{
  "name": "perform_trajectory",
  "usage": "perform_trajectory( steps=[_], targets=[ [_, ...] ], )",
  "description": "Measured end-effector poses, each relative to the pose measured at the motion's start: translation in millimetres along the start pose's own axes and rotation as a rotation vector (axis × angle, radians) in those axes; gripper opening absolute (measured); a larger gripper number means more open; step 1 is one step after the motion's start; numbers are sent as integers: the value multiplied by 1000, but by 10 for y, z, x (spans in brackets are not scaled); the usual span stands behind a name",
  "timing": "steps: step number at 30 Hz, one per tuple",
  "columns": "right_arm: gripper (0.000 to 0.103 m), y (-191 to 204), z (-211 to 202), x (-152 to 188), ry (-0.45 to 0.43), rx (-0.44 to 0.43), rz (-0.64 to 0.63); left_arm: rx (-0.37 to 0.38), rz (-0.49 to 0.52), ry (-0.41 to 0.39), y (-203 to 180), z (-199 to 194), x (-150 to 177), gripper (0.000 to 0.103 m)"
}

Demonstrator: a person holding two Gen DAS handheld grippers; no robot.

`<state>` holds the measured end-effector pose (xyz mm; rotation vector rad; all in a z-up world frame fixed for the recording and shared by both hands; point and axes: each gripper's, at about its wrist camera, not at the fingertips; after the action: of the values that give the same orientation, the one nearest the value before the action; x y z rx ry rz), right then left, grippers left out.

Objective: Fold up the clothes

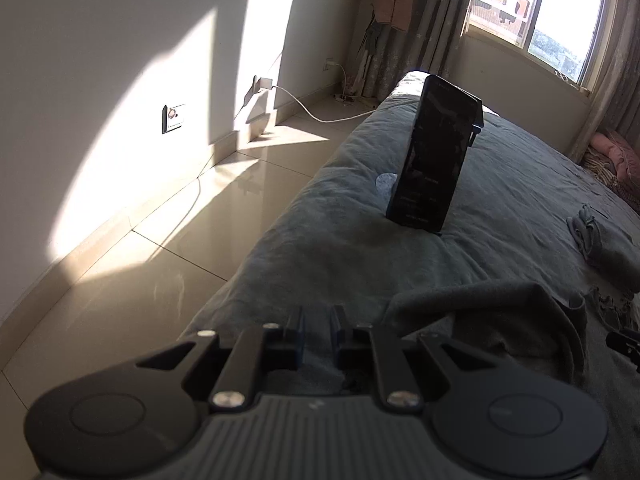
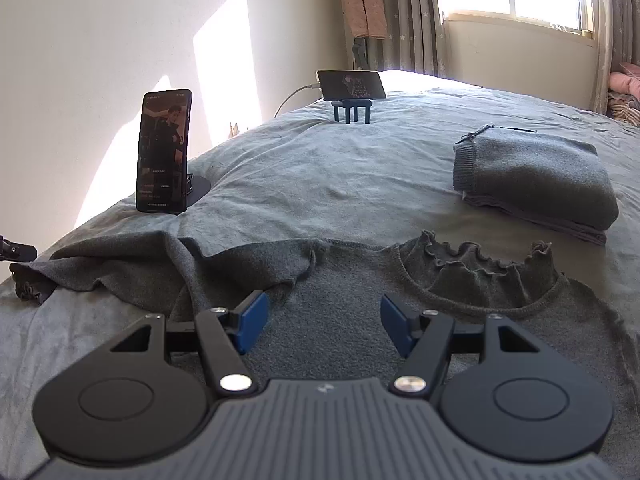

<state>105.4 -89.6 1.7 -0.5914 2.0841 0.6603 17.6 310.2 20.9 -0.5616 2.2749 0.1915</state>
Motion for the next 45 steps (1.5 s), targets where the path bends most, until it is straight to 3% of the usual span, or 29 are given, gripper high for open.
perform_trajectory(
  steps=[5,11,13,15,17,23,26,28,32,37,42,45],
  targets=[
    [66,103,107,-3,13,-19,7,115,86,-34,-174,-115,192,13],
    [66,213,161,-6,27,-31,-5,415,299,-69,-486,-323,510,13],
    [66,232,153,-10,27,-41,0,409,314,-86,-496,-394,573,14],
    [66,252,144,-14,28,-51,5,402,326,-102,-502,-462,633,25],
    [66,271,136,-17,29,-61,10,363,254,-107,-381,-474,591,33],
    [66,329,111,-29,31,-92,25,267,45,-87,-24,-445,480,43],
    [66,386,106,-41,35,-120,35,191,-45,-32,71,-316,448,43],
    [66,519,129,-66,47,-183,49,160,-96,-3,112,-245,437,40],
    [60,877,254,-99,97,-322,66,172,-199,0,172,-193,460,40],
    [59,1307,515,-118,156,-487,115,199,-346,-5,272,-191,527,40],
    [59,1552,800,-113,196,-567,175,214,-378,-6,302,-195,554,40],
    [51,1624,932,-110,202,-576,201,219,-382,-7,291,-180,567,40]
  ],
)
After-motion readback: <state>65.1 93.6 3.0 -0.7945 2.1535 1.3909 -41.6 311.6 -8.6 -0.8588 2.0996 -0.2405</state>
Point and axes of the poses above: each gripper's, at about its wrist camera, not at the fingertips, and z roughly the way its jaws point, y to its left, x to its underside, and after that the axes turned 12 degrees about -x, right-handed
